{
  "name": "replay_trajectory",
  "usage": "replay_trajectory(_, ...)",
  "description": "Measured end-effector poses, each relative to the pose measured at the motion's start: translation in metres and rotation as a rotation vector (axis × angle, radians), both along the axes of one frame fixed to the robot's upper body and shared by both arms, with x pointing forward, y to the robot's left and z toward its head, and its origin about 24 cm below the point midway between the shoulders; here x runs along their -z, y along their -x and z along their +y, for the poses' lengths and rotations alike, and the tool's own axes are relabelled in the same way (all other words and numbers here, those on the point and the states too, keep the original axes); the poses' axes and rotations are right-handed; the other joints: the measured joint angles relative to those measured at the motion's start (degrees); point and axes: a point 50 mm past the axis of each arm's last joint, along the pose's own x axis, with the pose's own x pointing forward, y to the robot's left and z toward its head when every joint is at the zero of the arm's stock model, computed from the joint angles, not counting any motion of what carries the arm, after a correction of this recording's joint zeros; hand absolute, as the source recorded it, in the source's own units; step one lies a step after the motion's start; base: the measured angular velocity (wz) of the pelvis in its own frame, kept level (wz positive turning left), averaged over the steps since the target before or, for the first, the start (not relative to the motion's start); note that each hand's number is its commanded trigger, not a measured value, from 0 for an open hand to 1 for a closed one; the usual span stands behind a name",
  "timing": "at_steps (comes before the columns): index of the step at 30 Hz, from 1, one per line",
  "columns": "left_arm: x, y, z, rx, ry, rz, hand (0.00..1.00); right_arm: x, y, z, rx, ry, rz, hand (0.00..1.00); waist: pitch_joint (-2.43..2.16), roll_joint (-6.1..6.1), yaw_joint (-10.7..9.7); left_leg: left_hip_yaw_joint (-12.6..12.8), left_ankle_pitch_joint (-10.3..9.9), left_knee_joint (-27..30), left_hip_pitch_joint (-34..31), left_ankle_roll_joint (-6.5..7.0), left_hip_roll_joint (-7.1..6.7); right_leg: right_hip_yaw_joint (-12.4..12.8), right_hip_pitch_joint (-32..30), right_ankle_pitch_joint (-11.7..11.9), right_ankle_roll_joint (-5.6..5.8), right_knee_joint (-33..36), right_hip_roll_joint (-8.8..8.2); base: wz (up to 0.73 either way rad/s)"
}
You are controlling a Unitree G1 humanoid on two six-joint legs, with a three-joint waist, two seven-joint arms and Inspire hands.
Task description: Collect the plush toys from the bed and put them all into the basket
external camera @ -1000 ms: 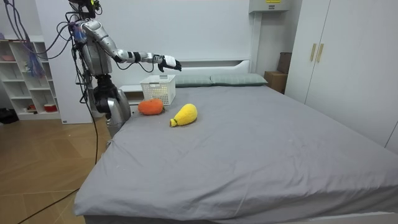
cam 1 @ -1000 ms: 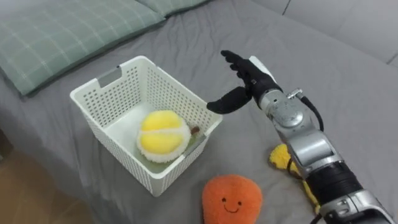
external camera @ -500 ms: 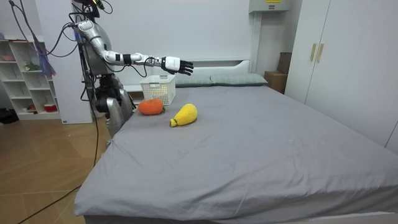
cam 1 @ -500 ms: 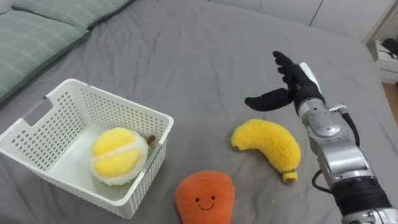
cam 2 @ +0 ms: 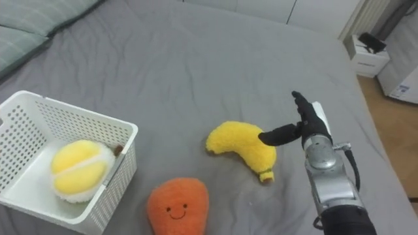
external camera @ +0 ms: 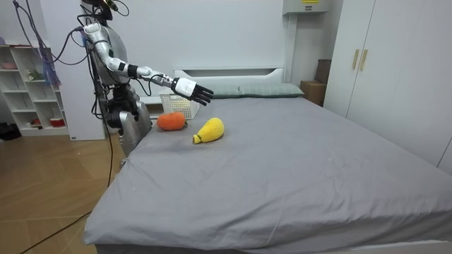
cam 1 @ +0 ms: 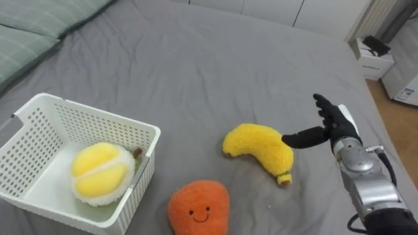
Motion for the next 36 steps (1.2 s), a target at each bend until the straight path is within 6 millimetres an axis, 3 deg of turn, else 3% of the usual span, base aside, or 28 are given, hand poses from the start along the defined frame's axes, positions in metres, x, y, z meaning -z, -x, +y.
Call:
replay_trajectory(4, -0.001, -0.016, 0.000, 0.032, 0.001, -0.040, 0.00, 0.000, -0.004, -0.003, 0.024, -0.006, -0.014, 0.00, 0.10, 0.15, 0.05, -0.04, 0.00, 1.80, -3.30, 0.02, 0.23, -0.34, -3.23, 0.23, -0.35, 0.59, 0.01, 0.00)
replay_trajectory(6, -0.003, -0.032, -0.001, 0.040, 0.010, -0.092, 0.00, 0.003, -0.009, -0.009, 0.058, 0.008, 0.010, 0.00, 0.49, 0.68, 0.29, -0.03, 0.02, 2.51, -5.36, 0.03, 0.34, -0.36, -5.00, 0.52, -0.75, 0.69, 0.09, 0.00)
replay_trajectory(9, -0.005, -0.049, -0.001, 0.063, 0.014, -0.138, 0.00, 0.002, -0.013, -0.013, 0.076, 0.027, 0.005, 0.00, 0.71, 0.96, 0.90, 0.03, 0.06, 3.56, -8.99, -0.03, 0.66, -0.37, -8.34, 0.84, -1.22, 0.99, 0.35, 0.00)
replay_trajectory(16, -0.003, -0.071, -0.015, 0.014, 0.081, -0.218, 0.00, -0.001, -0.026, -0.021, 0.146, 0.056, 0.036, 0.00, 1.06, 1.15, 2.10, 0.29, 0.59, 3.62, -14.29, -0.34, 0.74, -0.27, -14.25, 1.03, -1.52, 1.74, 0.48, -0.03)
replay_trajectory(20, -0.004, -0.082, -0.020, 0.018, 0.095, -0.260, 0.00, -0.005, -0.031, -0.020, 0.140, 0.081, 0.009, 0.00, 1.79, 0.79, 2.41, 0.20, 0.71, 3.58, -16.34, -0.53, 0.84, -0.42, -16.19, 1.04, -1.54, 1.46, 0.68, 0.00)
replay_trajectory(22, -0.004, -0.087, -0.024, 0.006, 0.112, -0.287, 0.00, -0.008, -0.033, -0.020, 0.151, 0.105, 0.000, 0.00, 2.48, 0.95, 2.45, 0.17, 0.71, 3.60, -17.08, -0.53, 0.83, -0.45, -16.86, 1.04, -1.55, 1.41, 0.73, 0.00)
replay_trajectory(28, -0.007, -0.104, -0.029, -0.012, 0.135, -0.334, 0.00, -0.015, -0.039, -0.019, 0.169, 0.136, -0.037, 0.00, 2.65, 0.97, 2.83, 0.19, 0.72, 3.66, -20.68, -0.54, 0.79, -0.10, -20.72, 1.14, -1.71, 1.56, 0.79, -0.03)
replay_trajectory(35, -0.005, -0.104, -0.031, 0.002, 0.130, -0.311, 0.00, -0.025, -0.049, -0.011, 0.139, 0.188, -0.077, 0.00, 2.94, 1.17, 4.18, -0.50, 0.72, 3.18, -20.92, -0.54, 0.78, -0.31, -21.93, 1.14, -1.71, 1.60, 0.72, -0.17)
replay_trajectory(36, -0.004, -0.103, -0.031, -0.016, 0.136, -0.312, 0.00, -0.027, -0.050, -0.010, 0.134, 0.187, -0.090, 0.16, 2.94, 1.16, 4.15, -1.27, 0.73, 2.91, -20.90, -0.55, 0.77, -0.34, -22.00, 1.14, -1.71, 1.61, 0.53, 0.00)
